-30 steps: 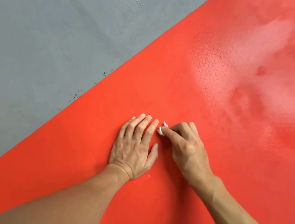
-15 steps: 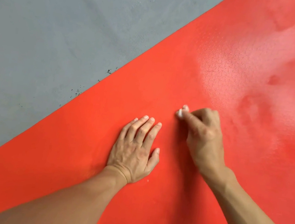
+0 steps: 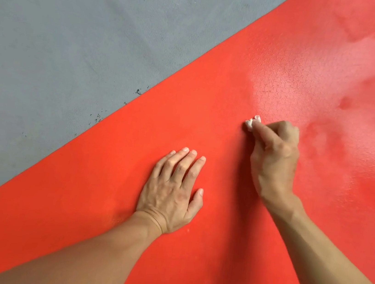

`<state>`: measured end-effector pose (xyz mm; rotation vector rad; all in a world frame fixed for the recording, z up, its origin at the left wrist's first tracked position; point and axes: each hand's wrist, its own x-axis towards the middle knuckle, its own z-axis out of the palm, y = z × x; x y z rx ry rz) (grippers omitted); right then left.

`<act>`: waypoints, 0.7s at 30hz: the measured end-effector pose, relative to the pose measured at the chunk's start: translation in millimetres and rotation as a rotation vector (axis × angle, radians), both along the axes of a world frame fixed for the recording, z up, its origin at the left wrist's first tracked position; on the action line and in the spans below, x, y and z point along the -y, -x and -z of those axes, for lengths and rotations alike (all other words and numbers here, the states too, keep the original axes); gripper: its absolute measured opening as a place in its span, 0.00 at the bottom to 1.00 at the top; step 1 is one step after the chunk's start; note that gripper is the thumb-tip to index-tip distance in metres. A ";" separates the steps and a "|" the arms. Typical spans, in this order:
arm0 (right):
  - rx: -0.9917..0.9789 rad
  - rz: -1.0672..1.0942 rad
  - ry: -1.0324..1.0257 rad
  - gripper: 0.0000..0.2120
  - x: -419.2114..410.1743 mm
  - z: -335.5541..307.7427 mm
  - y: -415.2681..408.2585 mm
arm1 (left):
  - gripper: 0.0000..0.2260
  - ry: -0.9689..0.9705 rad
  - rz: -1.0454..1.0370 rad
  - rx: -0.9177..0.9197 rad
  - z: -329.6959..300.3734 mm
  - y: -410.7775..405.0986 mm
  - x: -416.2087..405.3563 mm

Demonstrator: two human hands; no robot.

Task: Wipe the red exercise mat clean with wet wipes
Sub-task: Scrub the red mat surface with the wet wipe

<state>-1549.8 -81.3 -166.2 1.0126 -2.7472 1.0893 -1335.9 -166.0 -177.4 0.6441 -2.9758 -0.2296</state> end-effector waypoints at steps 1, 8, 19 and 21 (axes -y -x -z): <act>0.019 0.006 0.004 0.08 4.0 0.3 -12.4 | 0.31 -0.001 -0.001 0.007 -0.1 -0.4 0.4; 0.026 -0.340 -0.003 0.11 3.5 8.2 -38.7 | 0.31 0.013 -0.007 0.014 -0.9 0.1 -0.4; 0.089 -0.176 0.004 0.09 11.5 1.7 -52.0 | 0.34 0.029 -0.051 -0.006 -3.4 2.6 69.6; 0.105 -0.066 0.013 0.08 16.2 -1.4 -62.9 | 0.33 0.017 -0.058 0.008 1.1 0.1 71.8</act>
